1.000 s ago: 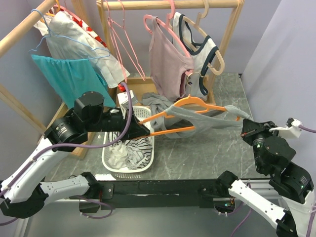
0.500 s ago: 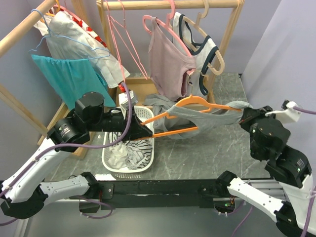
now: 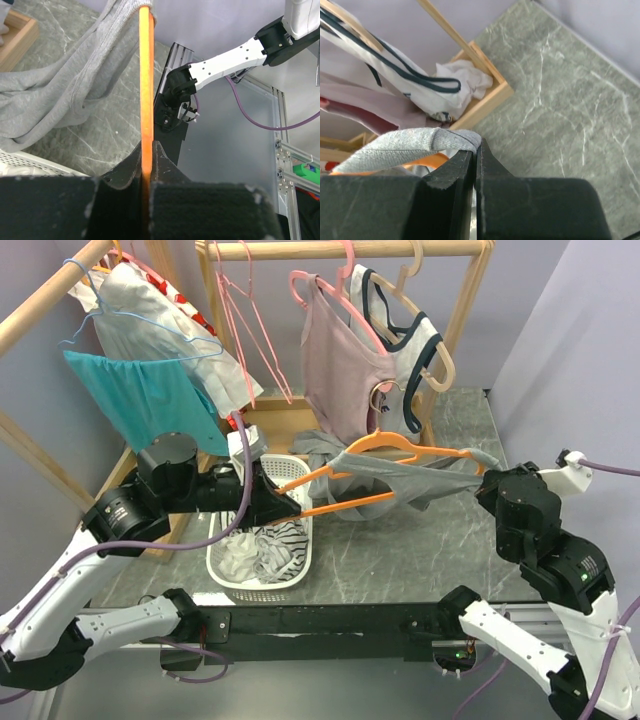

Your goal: Remove the tank top from the hanger

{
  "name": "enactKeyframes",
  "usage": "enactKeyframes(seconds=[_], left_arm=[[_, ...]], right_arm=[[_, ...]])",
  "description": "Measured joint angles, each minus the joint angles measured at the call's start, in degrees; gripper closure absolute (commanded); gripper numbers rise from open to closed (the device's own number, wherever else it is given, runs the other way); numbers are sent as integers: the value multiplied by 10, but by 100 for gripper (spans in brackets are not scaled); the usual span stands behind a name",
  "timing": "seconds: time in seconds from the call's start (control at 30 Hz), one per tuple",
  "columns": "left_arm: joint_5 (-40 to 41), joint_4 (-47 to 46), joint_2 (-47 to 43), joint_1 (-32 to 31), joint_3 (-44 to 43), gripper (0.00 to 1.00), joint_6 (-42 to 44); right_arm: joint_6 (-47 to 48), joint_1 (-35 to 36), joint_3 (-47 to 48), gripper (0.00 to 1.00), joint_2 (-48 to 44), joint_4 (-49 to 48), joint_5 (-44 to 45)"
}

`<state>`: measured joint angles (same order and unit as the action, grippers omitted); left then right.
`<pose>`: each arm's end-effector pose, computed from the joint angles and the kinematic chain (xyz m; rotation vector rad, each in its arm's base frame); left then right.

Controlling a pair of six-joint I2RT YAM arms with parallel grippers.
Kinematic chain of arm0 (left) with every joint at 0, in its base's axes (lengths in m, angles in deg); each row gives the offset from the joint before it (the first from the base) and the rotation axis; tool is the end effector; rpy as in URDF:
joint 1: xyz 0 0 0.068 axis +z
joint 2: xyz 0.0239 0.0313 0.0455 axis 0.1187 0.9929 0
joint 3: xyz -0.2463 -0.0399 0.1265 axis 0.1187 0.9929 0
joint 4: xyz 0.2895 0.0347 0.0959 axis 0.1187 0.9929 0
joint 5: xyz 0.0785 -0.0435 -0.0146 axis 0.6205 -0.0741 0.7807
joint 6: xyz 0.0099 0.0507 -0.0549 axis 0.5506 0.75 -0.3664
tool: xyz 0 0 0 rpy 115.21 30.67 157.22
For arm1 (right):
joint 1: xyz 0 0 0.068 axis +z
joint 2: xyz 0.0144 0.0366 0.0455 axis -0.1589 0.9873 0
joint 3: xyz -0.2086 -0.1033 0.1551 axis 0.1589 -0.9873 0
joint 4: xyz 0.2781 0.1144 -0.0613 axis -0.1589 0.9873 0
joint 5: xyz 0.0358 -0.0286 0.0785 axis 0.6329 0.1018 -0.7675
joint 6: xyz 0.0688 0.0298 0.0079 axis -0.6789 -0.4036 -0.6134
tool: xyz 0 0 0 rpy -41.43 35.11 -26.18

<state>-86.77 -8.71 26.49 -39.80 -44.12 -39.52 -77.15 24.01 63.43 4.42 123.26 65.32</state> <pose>0.1312 -0.1888 0.4837 0.9329 1.7028 -1.2612 0.1260 0.0253 0.4567 0.7335 1.6987 0.1326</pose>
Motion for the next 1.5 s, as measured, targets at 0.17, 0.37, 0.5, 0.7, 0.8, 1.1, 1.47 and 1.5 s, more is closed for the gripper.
enactKeyframes(seconds=[0.17, 0.37, 0.5, 0.7, 0.8, 1.1, 1.47, 1.5], left_arm=[[0, 7, -2, 0, 1, 99, 0], [4, 4, -2, 0, 1, 99, 0], [13, 6, -10, 0, 3, 99, 0], [26, 9, -14, 0, 7, 99, 0], [32, 6, -20, 0, 17, 99, 0], [49, -49, -10, 0, 36, 99, -1], [52, -125, 75, -2, 44, 99, 0], [56, -128, 79, -3, 48, 99, 0]], right_arm=[[4, -13, -15, 91, 0, -6, -33], [13, -31, -5, 92, 15, -12, -28], [16, -65, -17, 93, 34, -29, -36], [28, -127, -59, 93, 36, -48, -65], [38, -141, -78, 92, 32, -68, -101], [97, -148, -175, 72, -41, -138, -365], [146, -148, -101, 43, -105, -156, -489], [146, -148, -99, 43, -110, -164, -493]])
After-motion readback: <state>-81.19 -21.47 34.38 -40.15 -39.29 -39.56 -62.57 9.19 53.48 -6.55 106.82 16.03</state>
